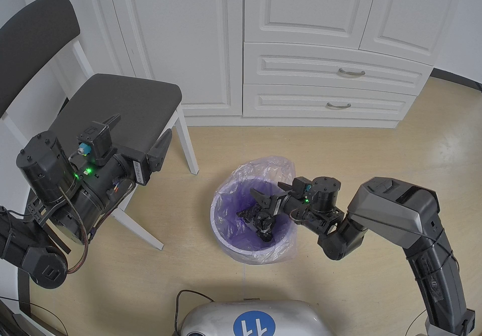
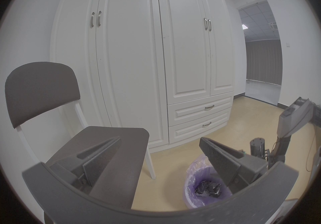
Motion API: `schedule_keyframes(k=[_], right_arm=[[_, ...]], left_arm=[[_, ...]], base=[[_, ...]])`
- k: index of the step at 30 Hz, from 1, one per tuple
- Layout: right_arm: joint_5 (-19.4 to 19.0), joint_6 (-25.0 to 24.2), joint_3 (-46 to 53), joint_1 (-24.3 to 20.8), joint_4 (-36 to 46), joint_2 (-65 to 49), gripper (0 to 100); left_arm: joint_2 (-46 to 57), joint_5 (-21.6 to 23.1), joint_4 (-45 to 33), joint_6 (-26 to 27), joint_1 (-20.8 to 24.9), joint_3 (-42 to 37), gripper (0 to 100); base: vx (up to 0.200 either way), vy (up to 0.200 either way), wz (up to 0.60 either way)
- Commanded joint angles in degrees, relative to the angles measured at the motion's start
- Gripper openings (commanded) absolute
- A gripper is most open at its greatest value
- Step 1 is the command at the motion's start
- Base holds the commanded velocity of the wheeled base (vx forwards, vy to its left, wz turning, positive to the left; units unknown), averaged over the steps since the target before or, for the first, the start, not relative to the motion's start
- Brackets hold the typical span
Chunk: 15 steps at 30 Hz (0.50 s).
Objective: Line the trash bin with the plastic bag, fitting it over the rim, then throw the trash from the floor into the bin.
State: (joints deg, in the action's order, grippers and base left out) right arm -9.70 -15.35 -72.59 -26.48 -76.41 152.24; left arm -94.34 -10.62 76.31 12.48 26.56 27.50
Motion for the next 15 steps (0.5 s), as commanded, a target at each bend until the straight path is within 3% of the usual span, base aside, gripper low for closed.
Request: schedule_keyframes(k=[1, 4, 7, 11, 15], right_arm=[[-0.7, -0.1, 0.1, 2.3, 0.5, -4.1, 100], [-0.6, -0.1, -3.4, 5.3, 2.1, -3.8, 100], [-0.4, -0.1, -6.2, 7.4, 9.9, -3.5, 100], [-0.1, -0.2, -9.3, 8.2, 20.9, -2.9, 100], [0.0, -0.5, -11.7, 8.5, 23.2, -0.4, 100]], left_arm=[[-0.3, 0.0, 0.1, 0.0, 0.0, 0.0, 100], [-0.3, 0.0, 0.0, 0.0, 0.0, 0.0, 100], [-0.6, 0.0, 0.0, 0.0, 0.0, 0.0, 100], [-1.0, 0.0, 0.0, 0.0, 0.0, 0.0, 100], [-1.1, 0.0, 0.0, 0.0, 0.0, 0.0, 100]], base=[[0.000, 0.000, 0.00], [0.000, 0.000, 0.00], [0.000, 0.000, 0.00], [0.000, 0.000, 0.00], [0.000, 0.000, 0.00]])
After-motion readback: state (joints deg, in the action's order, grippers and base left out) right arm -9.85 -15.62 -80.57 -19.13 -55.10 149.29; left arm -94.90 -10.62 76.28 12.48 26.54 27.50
